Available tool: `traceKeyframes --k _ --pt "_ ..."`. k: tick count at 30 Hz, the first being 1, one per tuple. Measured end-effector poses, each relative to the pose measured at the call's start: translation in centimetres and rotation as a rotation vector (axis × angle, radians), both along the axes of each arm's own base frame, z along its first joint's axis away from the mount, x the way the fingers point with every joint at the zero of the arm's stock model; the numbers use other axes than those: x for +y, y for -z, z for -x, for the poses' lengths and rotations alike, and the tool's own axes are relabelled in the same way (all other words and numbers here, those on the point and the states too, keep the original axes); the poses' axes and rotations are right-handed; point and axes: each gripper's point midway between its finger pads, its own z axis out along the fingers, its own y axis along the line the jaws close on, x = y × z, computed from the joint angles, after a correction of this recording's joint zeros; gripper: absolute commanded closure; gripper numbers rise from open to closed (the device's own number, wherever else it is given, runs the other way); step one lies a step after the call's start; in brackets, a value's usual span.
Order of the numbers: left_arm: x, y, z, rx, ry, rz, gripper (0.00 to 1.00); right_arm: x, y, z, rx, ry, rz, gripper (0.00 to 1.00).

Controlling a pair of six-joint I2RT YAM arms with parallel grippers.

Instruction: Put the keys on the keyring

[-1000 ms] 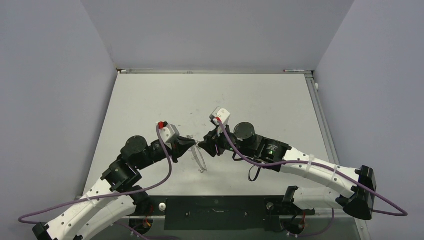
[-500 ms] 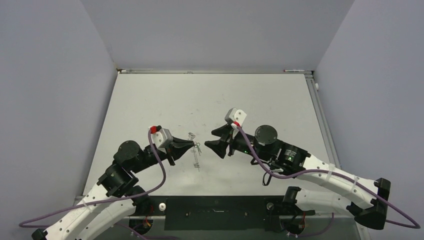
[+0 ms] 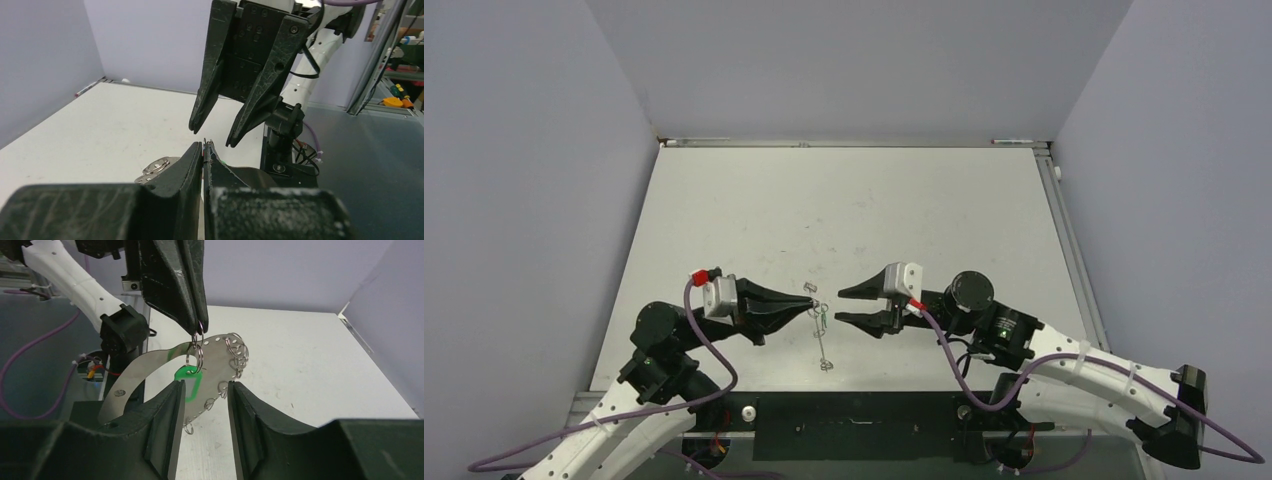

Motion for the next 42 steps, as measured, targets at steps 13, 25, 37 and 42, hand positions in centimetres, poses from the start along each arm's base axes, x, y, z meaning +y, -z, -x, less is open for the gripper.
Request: traceKeyframes --k 13,25,37,42 --pt "-0.2 -1.2 1.6 -0.031 0.087 0.042 1.0 2.2 -0.1 1.6 -0.008 -0.152 -0.014 0.69" --pt "0.0 -1.4 1.7 -0.038 0.086 0.049 1.0 2.7 -1.1 1.8 0.021 -0.165 -0.059 0.72" --pt "0.0 -1.4 1.6 -0.039 0.081 0.049 1.0 2.9 -2.3 2.0 0.011 -0.174 -0.106 0.76" --pt "0.0 -1.4 1.6 -0.039 0.081 0.049 1.0 2.9 -2.4 2.1 0.026 -0.176 -0.111 0.78"
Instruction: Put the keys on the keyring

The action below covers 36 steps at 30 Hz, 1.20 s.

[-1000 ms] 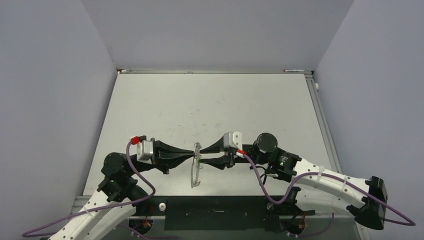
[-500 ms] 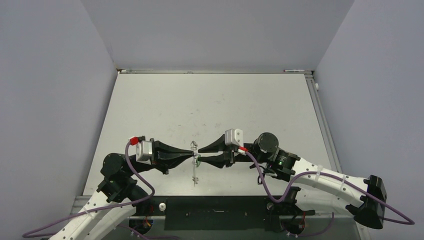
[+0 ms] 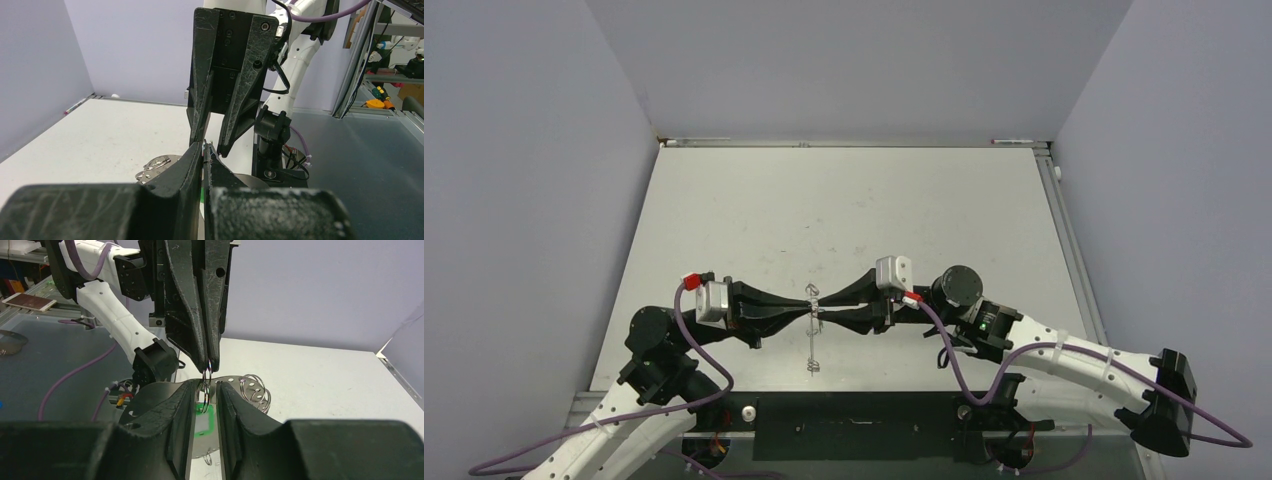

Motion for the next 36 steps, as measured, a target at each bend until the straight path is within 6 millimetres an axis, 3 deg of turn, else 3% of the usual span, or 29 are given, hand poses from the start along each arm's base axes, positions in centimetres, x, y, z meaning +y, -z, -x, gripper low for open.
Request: traceKeyframes --k 10,25,28,33,36 --pt "0.0 0.0 0.0 -0.002 0.0 0.001 1.0 0.9 1.2 -0.4 0.02 -0.003 0.027 0.82" --pt "0.1 -0.1 0.1 -0.009 -0.002 0.004 1.0 0.9 0.6 -0.1 0.03 -0.011 0.006 0.79" --pt "0.2 -0.2 0.2 -0.011 -0.002 0.006 1.0 0.9 0.5 -0.1 0.029 -0.013 0.0 0.81" --pt "0.2 -0.2 0.2 -0.014 -0.005 0.006 1.0 0.9 0.4 0.0 0.034 -0.016 -0.003 0.94" --pt "0.2 -0.2 0.1 -0.014 -0.007 0.007 1.0 1.0 0.4 0.0 0.041 -0.017 -0.001 0.95"
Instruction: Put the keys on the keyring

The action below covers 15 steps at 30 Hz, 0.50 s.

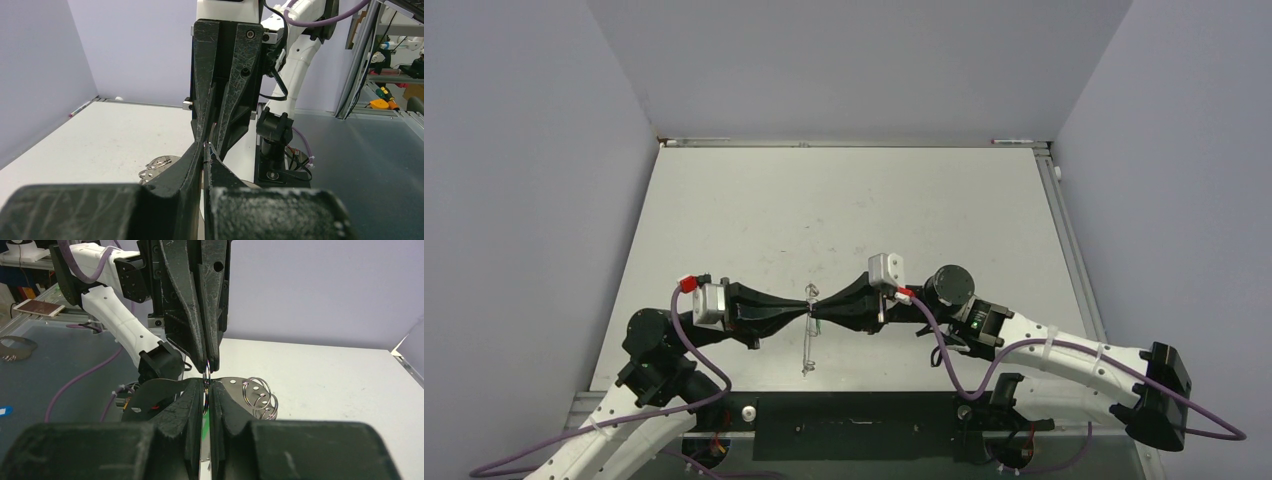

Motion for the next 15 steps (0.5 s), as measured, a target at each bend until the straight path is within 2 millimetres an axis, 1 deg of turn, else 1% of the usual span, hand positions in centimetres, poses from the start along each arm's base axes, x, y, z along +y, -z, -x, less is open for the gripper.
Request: traceKeyframes --k 4,5,7,11,15 --pt "0.1 0.0 -0.1 -0.007 -0.007 -0.001 1.0 0.1 -0.1 -0.1 0.004 0.002 0.003 0.95" --pt "0.1 0.0 -0.1 -0.01 -0.009 -0.002 0.98 0.1 0.0 -0.1 0.004 0.005 0.007 0.95" --pt "0.1 0.1 -0.2 -0.011 -0.016 -0.007 0.9 0.1 0.0 -0.3 0.003 0.014 0.021 0.95" --pt "0.2 0.5 -0.5 -0.018 -0.034 -0.021 0.73 0.0 0.3 -0.9 -0.012 0.044 0.072 0.95" --pt "0.1 0.8 -0.6 -0.024 -0.041 -0.035 0.59 -0.3 0.6 -1.5 -0.027 0.079 0.126 0.95"
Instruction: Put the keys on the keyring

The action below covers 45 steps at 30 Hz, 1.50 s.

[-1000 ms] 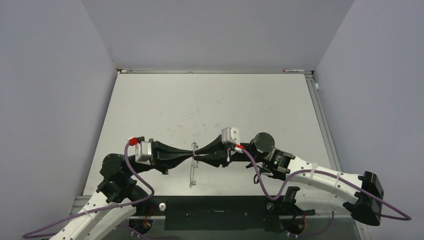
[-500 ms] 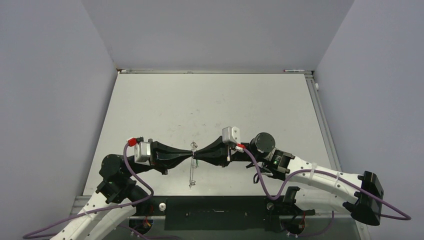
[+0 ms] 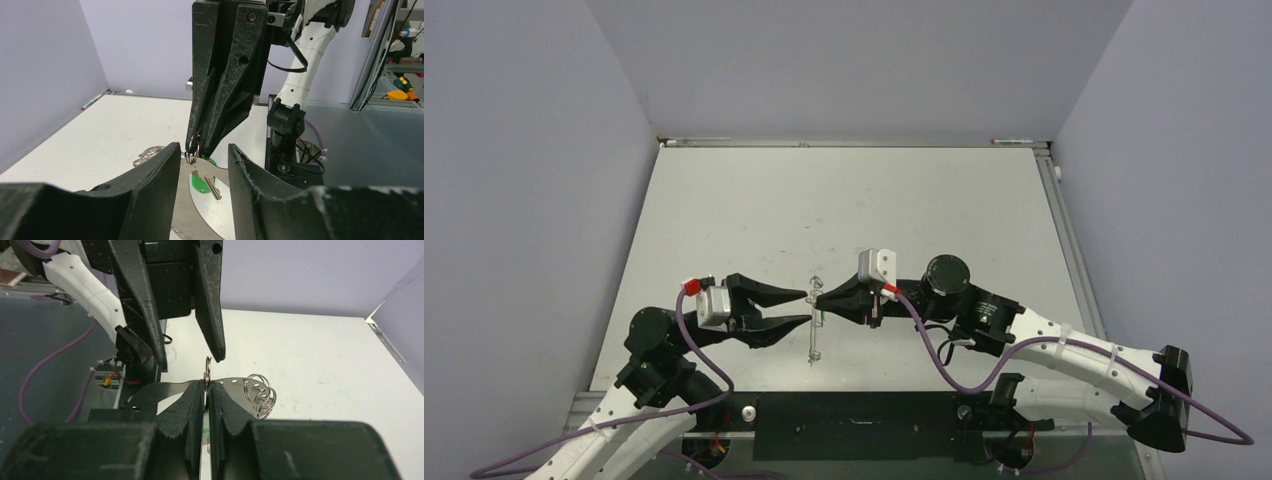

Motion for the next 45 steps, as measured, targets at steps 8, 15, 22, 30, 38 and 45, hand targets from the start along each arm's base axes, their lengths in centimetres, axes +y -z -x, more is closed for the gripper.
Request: traceKeyframes --k 8,15,22,30,38,45 --pt "0.1 0.6 -0.1 -0.011 -0.014 -0.047 0.52 -1.4 1.5 -0.9 -0.046 0.057 0.144 0.95" --pt "0.2 0.1 0.1 -0.037 -0.006 -0.096 0.53 -3.2 1.7 -1.1 -0.092 0.06 0.289 0.95" --pt "-2.0 1.5 -0.8 0.087 0.08 -0.238 0.6 -4.3 2.8 -1.2 -0.085 0.029 0.445 0.95" --pt "-3.7 3.3 -0.6 0.145 0.146 -0.365 0.65 -5.0 5.8 -1.4 -0.001 0.03 0.626 0.95" --pt "-4.0 5.9 -0.6 0.146 0.133 -0.399 0.69 -6.2 7.4 -1.5 0.053 0.059 0.713 0.95" --pt "-4.7 7.6 -1.5 0.192 0.119 -0.404 0.75 -6.3 7.4 -1.4 0.057 0.053 0.716 0.95"
